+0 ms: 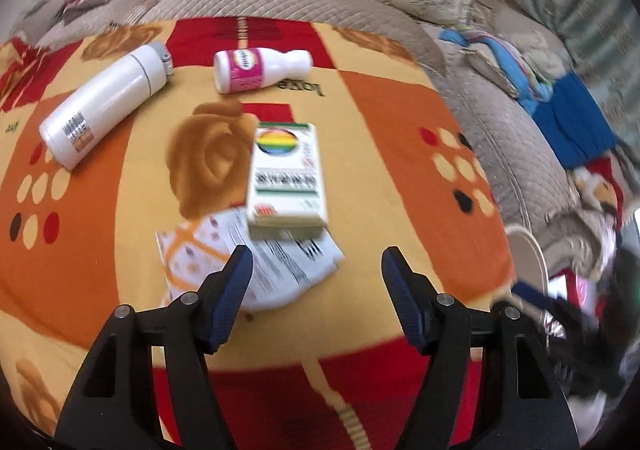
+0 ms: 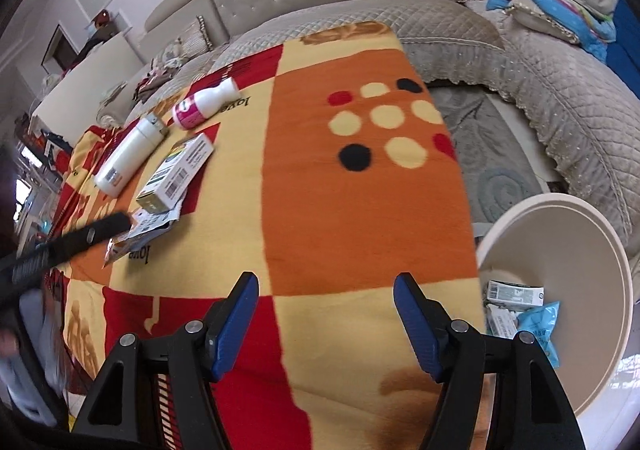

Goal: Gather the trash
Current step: 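Move both grippers back over the blanket toward the remaining items, then grasp rainbow-logo medicine box with left gripper while right gripper grasps white snack bag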

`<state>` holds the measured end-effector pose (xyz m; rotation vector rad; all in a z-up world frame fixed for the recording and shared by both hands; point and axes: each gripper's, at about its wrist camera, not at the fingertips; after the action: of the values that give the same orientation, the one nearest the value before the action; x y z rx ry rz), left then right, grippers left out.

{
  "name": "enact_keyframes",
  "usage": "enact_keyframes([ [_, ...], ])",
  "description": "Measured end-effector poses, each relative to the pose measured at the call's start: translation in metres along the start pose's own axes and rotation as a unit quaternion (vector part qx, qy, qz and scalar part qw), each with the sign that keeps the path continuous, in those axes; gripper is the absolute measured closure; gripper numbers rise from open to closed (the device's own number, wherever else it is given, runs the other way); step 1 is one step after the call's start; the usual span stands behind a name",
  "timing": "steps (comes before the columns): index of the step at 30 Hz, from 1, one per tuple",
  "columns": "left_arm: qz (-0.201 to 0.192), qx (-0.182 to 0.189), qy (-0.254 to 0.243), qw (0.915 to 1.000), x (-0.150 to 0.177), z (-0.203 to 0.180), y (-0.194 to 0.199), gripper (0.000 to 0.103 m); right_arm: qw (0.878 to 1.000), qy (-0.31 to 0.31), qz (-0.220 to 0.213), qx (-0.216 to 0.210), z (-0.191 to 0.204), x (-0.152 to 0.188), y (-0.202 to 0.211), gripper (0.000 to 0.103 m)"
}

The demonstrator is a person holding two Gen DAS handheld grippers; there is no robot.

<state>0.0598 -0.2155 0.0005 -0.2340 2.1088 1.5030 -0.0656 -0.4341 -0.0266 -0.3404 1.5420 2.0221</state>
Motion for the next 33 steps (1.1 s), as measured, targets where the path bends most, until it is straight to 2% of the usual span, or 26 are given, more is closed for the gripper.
enact_keyframes([
  [7, 0.038, -0.066, -0.011, 0.9971, -0.032, 0.001, -0.045, 0.037, 1.0, 0.002, -0.001, -0.008, 0.008, -0.003, -0.001, 0.035],
  [11, 0.047, -0.071, -0.004, 0.9964, -0.038, 0.005, -0.062, 0.037, 1.0, 0.006, 0.006, -0.015, 0.014, -0.004, -0.009, 0.034],
  [13, 0.047, -0.073, -0.006, 0.9962, -0.04, 0.007, -0.066, 0.04, 1.0, 0.012, 0.012, -0.019, 0.02, -0.004, -0.015, 0.034],
  [14, 0.043, -0.071, -0.008, 0.9965, -0.04, 0.008, -0.066, 0.054, 0.999, 0.018, 0.017, -0.021, 0.024, -0.004, -0.018, 0.034],
  [21, 0.003, -0.062, -0.027, 0.9977, -0.045, 0.026, -0.035, 0.054, 0.996, 0.062, 0.039, -0.04, 0.065, -0.007, -0.041, 0.034],
  [24, -0.011, -0.077, -0.031, 0.9965, -0.046, 0.044, -0.018, 0.054, 0.994, 0.089, 0.046, -0.047, 0.089, -0.011, -0.055, 0.034],
  [29, -0.012, -0.109, -0.021, 0.9938, -0.035, 0.085, -0.008, 0.054, 0.99, 0.128, 0.054, -0.031, 0.122, -0.022, -0.084, 0.035],
  [33, 0.001, -0.103, -0.001, 0.9946, -0.015, 0.112, -0.006, 0.054, 0.988, 0.144, 0.054, -0.013, 0.141, -0.04, -0.105, 0.035],
])
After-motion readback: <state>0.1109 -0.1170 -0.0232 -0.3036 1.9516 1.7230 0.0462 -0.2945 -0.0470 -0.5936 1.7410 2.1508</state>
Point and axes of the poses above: each gripper's, at about its wrist camera, not at the fingertips, and y roughly against the way its jaws point, z to its left, x to its underside, and after that the axes turned 2 degrees about -z, right-handed
